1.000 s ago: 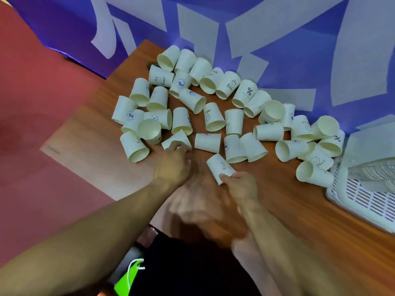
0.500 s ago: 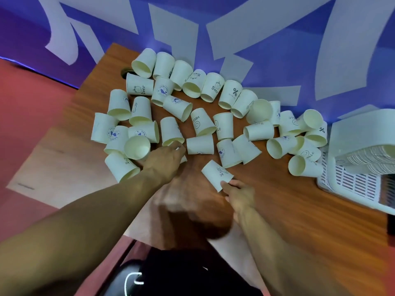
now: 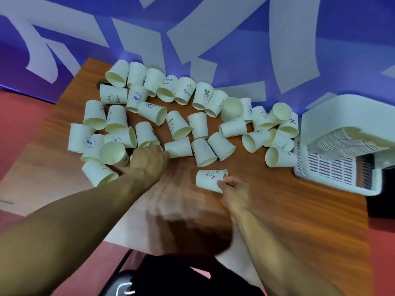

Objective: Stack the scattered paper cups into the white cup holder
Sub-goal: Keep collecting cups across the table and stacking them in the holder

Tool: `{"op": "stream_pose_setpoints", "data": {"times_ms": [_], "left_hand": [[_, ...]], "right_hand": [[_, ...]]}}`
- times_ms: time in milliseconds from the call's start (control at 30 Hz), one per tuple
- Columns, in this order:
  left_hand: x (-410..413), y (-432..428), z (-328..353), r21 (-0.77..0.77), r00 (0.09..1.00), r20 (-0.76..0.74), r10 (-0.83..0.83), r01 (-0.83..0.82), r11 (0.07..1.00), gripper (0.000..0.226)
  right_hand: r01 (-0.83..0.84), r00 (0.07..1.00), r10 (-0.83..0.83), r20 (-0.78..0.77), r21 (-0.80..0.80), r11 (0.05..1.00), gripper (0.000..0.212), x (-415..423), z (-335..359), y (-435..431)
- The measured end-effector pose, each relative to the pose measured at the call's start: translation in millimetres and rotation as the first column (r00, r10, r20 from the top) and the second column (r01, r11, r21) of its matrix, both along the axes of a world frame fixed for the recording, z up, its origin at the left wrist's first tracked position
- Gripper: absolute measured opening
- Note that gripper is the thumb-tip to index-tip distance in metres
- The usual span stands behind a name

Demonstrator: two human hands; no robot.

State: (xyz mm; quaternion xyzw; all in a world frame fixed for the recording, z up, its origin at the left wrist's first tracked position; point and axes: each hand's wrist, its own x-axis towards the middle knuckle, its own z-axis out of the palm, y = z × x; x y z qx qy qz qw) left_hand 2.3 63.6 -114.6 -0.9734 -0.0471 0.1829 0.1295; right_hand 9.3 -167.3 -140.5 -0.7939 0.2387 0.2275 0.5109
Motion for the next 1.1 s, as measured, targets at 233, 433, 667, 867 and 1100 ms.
{"op": "stream_pose_setpoints", "data": {"times_ms": [233,433,667,867,1100], "left_hand": [[0.0,-60.5,42.4,0.029,0.988,0.157,-0.002,-0.003,1.000,0.020],[19.3,-161.3,52.5,-0.111,0.921,0.384,-0.073,0.124,0.986,0.011],[70.4,-311.1,60.3,-0.376,0.853,0.521,-0.033,0.265,0.888,0.014],[113.7,-400.9,56.0,-0.430,0.861,0.493,-0.127,0.368,0.824,0.014],[146.0,-439.5,14.3,-0.336,0.907,0.305,-0.292,0.389,0.858,0.017]], "right_hand": [[-0.209,0.939,0.232,0.252,-0.116,0.971,0.003,16.1,26.3,-57.9],[-0.275,0.802,0.386,0.456,-0.292,0.916,0.009,41.9,48.1,-145.0],[-0.191,0.628,0.499,0.597,-0.503,0.843,0.010,87.2,77.4,-275.8],[-0.122,0.551,0.624,0.554,-0.686,0.717,0.009,128.7,63.1,-354.8],[-0.246,0.533,0.784,0.318,-0.829,0.503,0.014,150.7,20.3,-369.9]]}}
